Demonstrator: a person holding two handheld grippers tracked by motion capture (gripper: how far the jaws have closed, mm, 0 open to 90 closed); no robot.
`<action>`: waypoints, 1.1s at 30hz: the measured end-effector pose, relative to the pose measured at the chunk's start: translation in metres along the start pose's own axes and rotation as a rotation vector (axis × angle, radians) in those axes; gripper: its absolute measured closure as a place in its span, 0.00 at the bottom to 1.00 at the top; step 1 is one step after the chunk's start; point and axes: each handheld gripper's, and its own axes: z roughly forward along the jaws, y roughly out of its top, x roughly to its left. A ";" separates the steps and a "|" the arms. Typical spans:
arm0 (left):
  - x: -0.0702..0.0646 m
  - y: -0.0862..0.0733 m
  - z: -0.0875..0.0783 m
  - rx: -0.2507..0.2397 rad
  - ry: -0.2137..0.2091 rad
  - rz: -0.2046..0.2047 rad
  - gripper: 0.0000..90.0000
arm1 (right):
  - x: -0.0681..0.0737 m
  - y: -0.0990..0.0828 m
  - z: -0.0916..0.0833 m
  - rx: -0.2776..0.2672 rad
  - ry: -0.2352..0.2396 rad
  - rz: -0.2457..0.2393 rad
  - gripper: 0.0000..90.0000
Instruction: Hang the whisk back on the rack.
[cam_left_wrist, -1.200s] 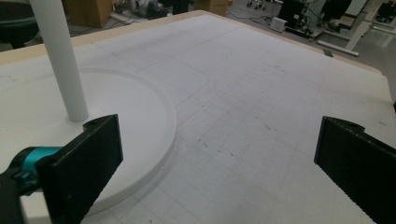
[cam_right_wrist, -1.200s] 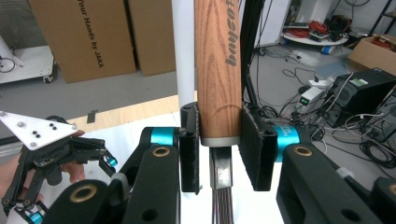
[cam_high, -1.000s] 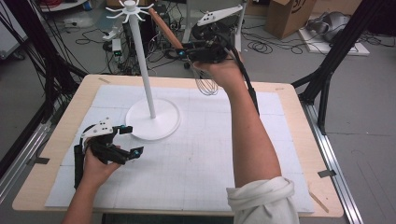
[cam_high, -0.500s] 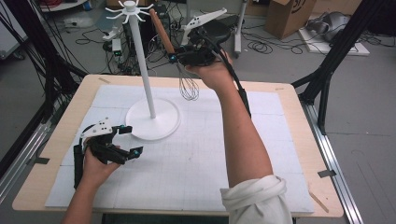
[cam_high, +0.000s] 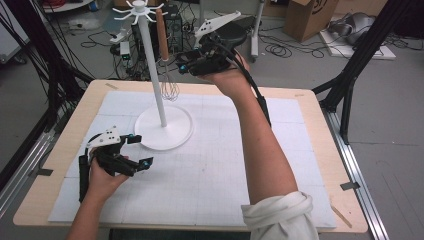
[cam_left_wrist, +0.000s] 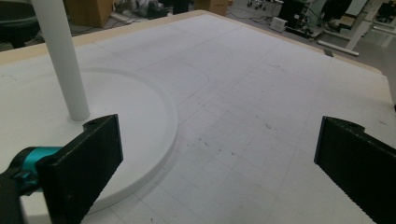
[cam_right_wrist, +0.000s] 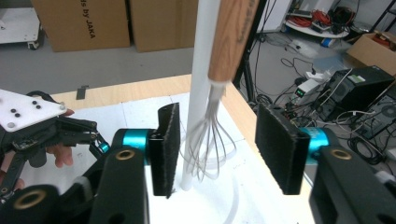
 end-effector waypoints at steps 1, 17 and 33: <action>0.000 0.000 0.000 -0.001 0.003 0.004 0.02 | 0.001 0.000 -0.002 0.001 -0.002 -0.003 0.52; -0.001 0.000 0.000 0.012 0.007 0.024 0.02 | 0.012 -0.046 -0.030 0.015 0.025 0.027 0.41; -0.004 0.001 0.000 -0.002 -0.007 0.045 0.02 | 0.038 -0.124 -0.071 -0.043 -0.026 0.082 0.34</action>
